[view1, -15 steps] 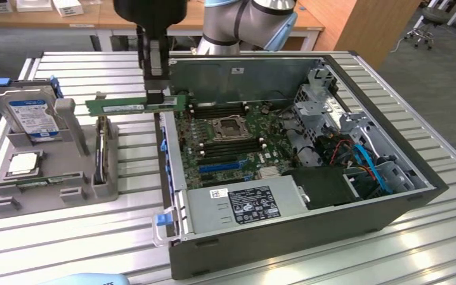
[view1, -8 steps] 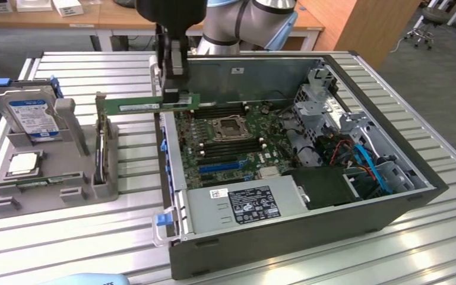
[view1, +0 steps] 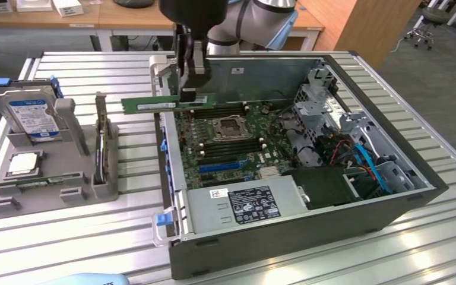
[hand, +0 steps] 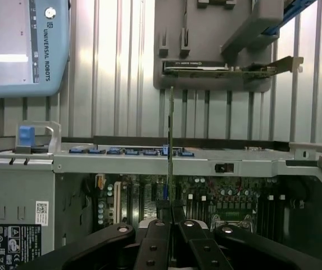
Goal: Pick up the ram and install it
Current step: 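Pick up the ram and move it above insertion slot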
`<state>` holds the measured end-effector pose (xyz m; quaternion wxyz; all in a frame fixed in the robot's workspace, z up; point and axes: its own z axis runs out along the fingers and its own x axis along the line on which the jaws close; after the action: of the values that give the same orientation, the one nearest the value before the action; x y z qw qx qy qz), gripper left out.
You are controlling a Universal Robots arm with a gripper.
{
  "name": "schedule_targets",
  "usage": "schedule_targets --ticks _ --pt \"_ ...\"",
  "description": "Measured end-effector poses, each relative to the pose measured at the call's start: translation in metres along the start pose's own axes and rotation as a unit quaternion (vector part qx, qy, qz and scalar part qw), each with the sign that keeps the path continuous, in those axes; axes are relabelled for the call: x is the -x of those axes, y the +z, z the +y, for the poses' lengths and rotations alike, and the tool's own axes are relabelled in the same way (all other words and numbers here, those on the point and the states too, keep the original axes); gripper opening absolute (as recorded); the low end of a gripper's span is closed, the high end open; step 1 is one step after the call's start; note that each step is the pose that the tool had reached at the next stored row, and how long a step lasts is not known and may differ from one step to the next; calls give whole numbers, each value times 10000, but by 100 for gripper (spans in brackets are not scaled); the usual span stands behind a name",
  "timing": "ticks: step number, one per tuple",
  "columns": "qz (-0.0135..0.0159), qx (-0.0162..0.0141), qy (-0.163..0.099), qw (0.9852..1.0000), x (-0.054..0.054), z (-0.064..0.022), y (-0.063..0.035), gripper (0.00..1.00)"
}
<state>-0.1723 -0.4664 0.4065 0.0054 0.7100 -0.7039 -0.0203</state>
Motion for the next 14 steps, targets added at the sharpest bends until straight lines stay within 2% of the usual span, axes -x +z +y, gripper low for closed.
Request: schedule_targets --ticks 5,14 --pt "0 0 -3 10000 -1 -169 -6 12" --pt "1 0 -10 10000 -4 -529 -20 12"
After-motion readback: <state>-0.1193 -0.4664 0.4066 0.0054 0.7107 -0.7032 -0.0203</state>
